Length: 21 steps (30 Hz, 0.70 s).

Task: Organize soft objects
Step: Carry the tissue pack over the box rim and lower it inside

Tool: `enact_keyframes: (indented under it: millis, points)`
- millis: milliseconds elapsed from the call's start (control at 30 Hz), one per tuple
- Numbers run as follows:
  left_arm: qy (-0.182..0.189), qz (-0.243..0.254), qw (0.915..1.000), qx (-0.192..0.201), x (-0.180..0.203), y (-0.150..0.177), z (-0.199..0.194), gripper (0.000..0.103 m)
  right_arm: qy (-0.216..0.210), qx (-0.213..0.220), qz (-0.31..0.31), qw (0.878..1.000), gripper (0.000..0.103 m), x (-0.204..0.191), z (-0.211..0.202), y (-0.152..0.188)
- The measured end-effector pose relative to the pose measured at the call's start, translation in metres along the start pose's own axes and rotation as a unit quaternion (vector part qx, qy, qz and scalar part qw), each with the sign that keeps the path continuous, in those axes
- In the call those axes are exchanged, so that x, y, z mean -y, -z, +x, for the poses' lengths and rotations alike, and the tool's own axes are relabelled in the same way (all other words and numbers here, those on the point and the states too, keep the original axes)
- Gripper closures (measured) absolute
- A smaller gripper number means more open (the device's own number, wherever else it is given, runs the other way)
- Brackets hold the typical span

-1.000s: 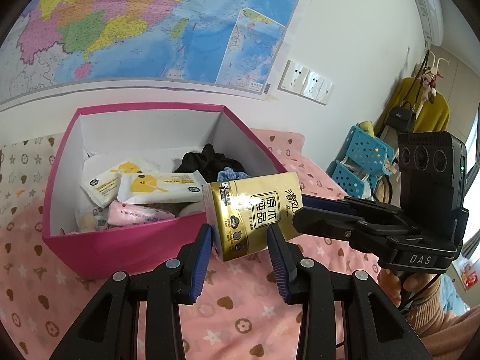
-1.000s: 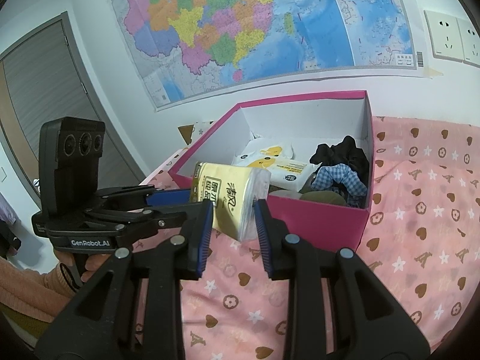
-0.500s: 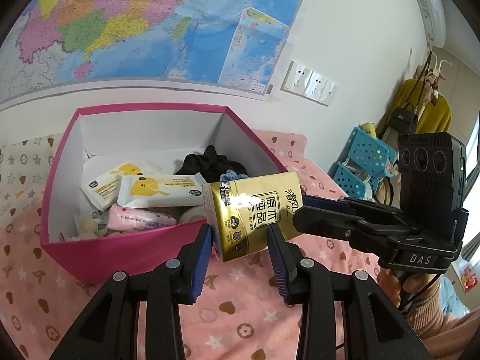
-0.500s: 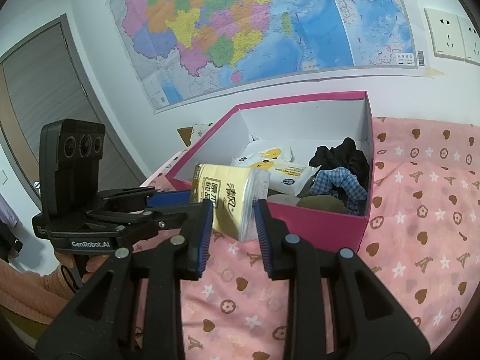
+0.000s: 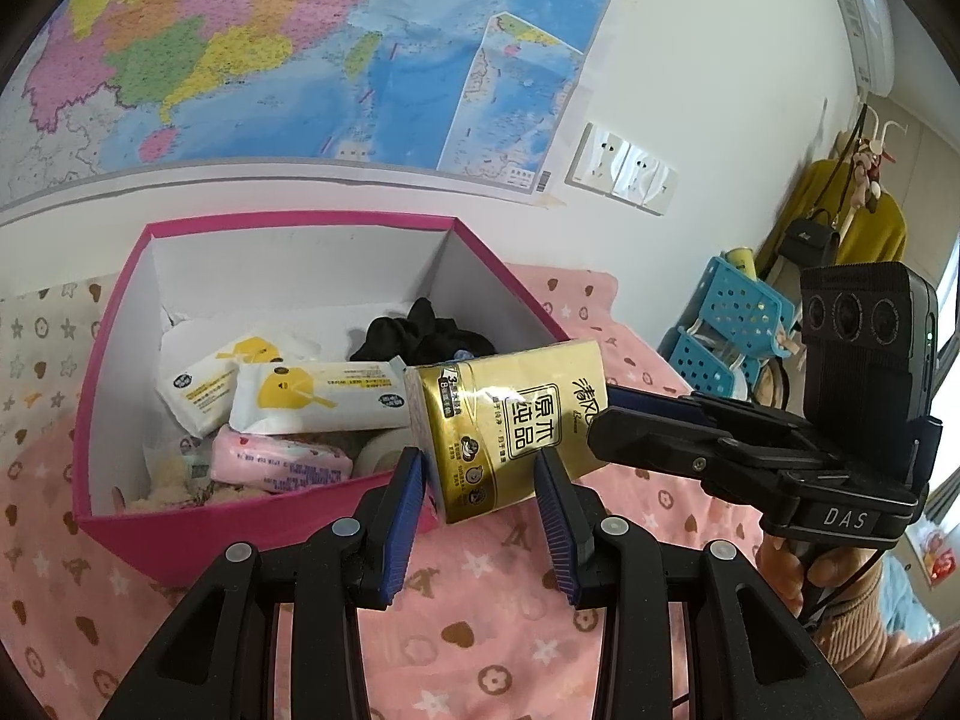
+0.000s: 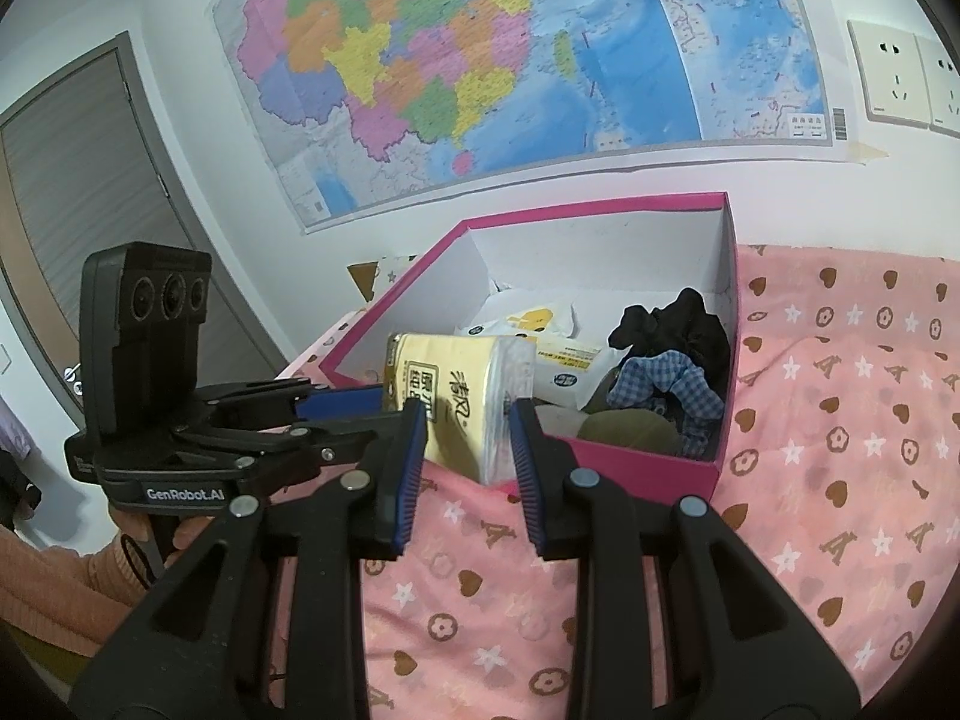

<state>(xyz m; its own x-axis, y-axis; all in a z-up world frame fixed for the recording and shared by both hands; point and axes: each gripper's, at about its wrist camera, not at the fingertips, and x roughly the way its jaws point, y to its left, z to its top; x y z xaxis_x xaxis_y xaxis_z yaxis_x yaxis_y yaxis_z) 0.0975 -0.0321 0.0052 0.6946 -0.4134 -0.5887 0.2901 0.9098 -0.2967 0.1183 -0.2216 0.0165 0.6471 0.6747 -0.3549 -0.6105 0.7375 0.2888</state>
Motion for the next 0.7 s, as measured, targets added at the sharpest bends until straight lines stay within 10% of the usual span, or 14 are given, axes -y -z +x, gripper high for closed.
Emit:
enact_keyframes:
  millis: [700]
  points:
    - [-0.007, 0.001, 1.0000, 0.001, -0.0012, -0.0060, 0.0068, 0.066, -0.001, 0.003, 0.010, 1.000, 0.071, 0.0068, 0.0029, -0.0055]
